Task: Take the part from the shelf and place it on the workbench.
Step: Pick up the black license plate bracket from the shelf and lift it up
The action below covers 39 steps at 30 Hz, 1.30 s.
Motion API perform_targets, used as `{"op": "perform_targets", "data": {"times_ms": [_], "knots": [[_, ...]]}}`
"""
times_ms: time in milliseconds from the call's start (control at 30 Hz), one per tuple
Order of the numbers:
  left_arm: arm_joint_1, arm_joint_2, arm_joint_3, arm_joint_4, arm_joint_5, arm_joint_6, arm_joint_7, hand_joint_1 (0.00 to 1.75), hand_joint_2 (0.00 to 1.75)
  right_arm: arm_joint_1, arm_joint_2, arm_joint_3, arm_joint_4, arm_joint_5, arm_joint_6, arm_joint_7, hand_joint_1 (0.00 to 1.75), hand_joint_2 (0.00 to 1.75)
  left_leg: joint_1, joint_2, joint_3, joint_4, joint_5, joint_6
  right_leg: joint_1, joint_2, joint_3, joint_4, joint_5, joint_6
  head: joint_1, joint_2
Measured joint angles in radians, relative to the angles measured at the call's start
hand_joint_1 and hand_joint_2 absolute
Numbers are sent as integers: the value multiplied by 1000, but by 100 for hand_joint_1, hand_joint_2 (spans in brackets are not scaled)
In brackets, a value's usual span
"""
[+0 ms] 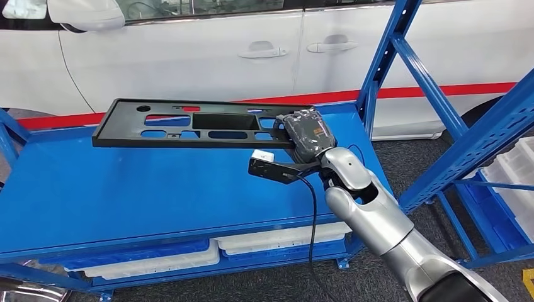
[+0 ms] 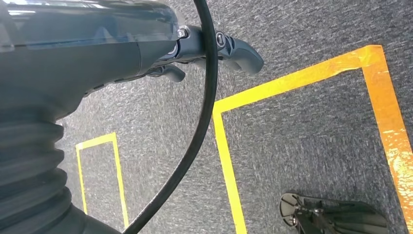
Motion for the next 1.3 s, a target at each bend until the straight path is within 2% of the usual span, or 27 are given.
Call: {"op": "perform_targets", "data": {"times_ms": [133,200,233,300,333,367,400,433,500,567,633,667,700,733,800,833,867,900,967,1000,1033,1067,1133,1167,1200,1233,1300], "knots": [[0,2,0,0,-1,0,0,0,175,-1,-11,-1,-19,19,-1,-2,175,175,1,1,2,-5,7,12,-3,0,2,0,1,12,0,0],[-2,2,0,0,-1,0,0,0,175,-4,-20,-2,-27,30,0,-2,175,175,6,4,5,-18,18,23,-2,0,-13,35,-32,17,0,0],[-2,2,0,0,-1,0,0,0,175,-5,-25,-2,-29,34,0,-2,175,175,8,5,5,-22,21,26,-2,-1,-33,81,-65,18,0,0],[-3,2,0,0,-2,0,0,0,175,-7,-33,-1,-31,48,5,-2,175,175,7,6,1,-22,24,29,-3,0,-90,212,-131,20,0,0],[-3,2,0,0,-2,0,1,0,175,-7,-38,1,-31,60,10,-2,175,175,7,6,-2,-20,24,29,-4,-1,-111,262,-145,22,0,0],[-2,2,0,0,-2,0,2,0,175,-8,-44,3,-31,74,16,-1,175,175,7,5,-4,-17,24,29,-4,-1,-117,279,-139,23,0,0],[-2,1,0,0,-2,0,3,0,175,-9,-49,7,-31,88,21,0,175,175,7,5,-7,-14,24,29,-5,-1,-103,255,-114,23,0,0],[-2,1,0,0,-2,0,4,0,175,-11,-54,10,-31,99,25,0,175,175,8,4,-9,-9,23,27,-5,-1,-72,197,-79,21,0,0],[-3,1,0,0,-2,0,5,0,175,-16,-62,16,-32,111,29,0,175,175,7,3,-17,1,22,20,-3,-2,-5,71,-32,14,0,0],[-3,1,0,0,-2,0,6,0,175,-20,-66,19,-34,117,31,0,175,175,5,2,-23,6,27,8,3,-1,17,20,-22,7,0,0],[-3,2,0,0,-2,0,7,0,175,-23,-70,24,-36,129,34,0,175,175,5,1,-27,5,33,-6,2,-2,11,14,-12,-3,0,0],[-2,2,1,0,-1,0,8,0,175,-25,-72,28,-36,136,37,0,175,175,6,0,-32,11,25,-12,0,-3,7,10,-6,-9,0,0],[-1,2,1,0,-1,0,9,0,175,-26,-74,31,-38,143,39,-1,175,175,7,0,-41,31,3,-18,-3,-5,2,6,1,-17,0,0],[-1,2,2,0,-1,0,10,0,175,-27,-77,35,-39,147,40,-3,175,175,10,0,-55,72,-33,-24,-5,-6,-4,3,9,-24,0,0],[0,2,3,0,-1,0,11,0,175,-28,-80,42,-40,151,43,-4,175,175,16,1,-94,198,-119,-36,-5,-8,-21,5,21,-30,0,0],[0,2,4,0,-1,0,11,0,175,-28,-82,46,-41,152,44,-4,175,175,19,1,-106,253,-146,-41,-4,-8,-30,8,26,-30,0,0],[0,2,4,0,-1,0,11,0,175,-28,-84,49,-41,153,45,-4,175,175,22,1,-103,278,-152,-45,-5,-9,-40,11,31,-28,0,0],[0,2,4,0,-1,0,11,0,175,-28,-86,53,-41,154,47,-4,175,175,25,2,-82,262,-138,-49,-6,-9,-49,15,35,-26,0,0],[-2,2,4,0,0,0,9,0,175,-29,-92,57,-43,158,51,-5,175,175,31,2,4,135,-93,-53,-8,-9,-64,25,42,-18,0,0],[-3,3,4,0,0,0,7,0,175,-31,-95,58,-46,160,52,-5,175,175,30,1,44,72,-78,-52,-9,-9,-71,29,46,-13,0,0],[-3,3,4,0,0,0,4,0,175,-35,-98,59,-48,161,54,-5,175,175,28,-1,68,30,-71,-47,-8,-9,-75,32,50,-6,0,0],[-4,3,5,0,0,0,2,0,175,-39,-101,59,-51,161,55,-5,175,175,25,-3,75,10,-71,-41,-8,-9,-79,32,56,1,0,0],[-3,3,6,0,0,0,-1,0,175,-50,-110,60,-55,162,58,-4,175,175,21,-5,67,8,-59,-24,-6,-7,-81,28,70,15,0,0],[-3,3,6,0,0,0,-1,0,175,-55,-116,59,-56,162,60,-4,175,175,22,-3,62,5,-51,-15,-8,-6,-85,31,66,21,0,0],[-4,2,6,0,0,1,0,0,175,-58,-123,59,-58,161,61,-4,175,175,23,-1,56,2,-41,-4,-8,-5,-92,45,47,26,0,0],[-5,2,6,0,-1,1,2,0,175,-60,-130,59,-60,161,62,-4,175,175,25,1,46,-1,-30,6,-9,-4,-105,80,10,29,0,0],[-6,2,6,0,-1,2,6,0,175,-61,-142,58,-66,160,62,-4,175,175,23,3,23,-2,-11,18,-10,-4,-143,198,-84,33,0,0]]}}
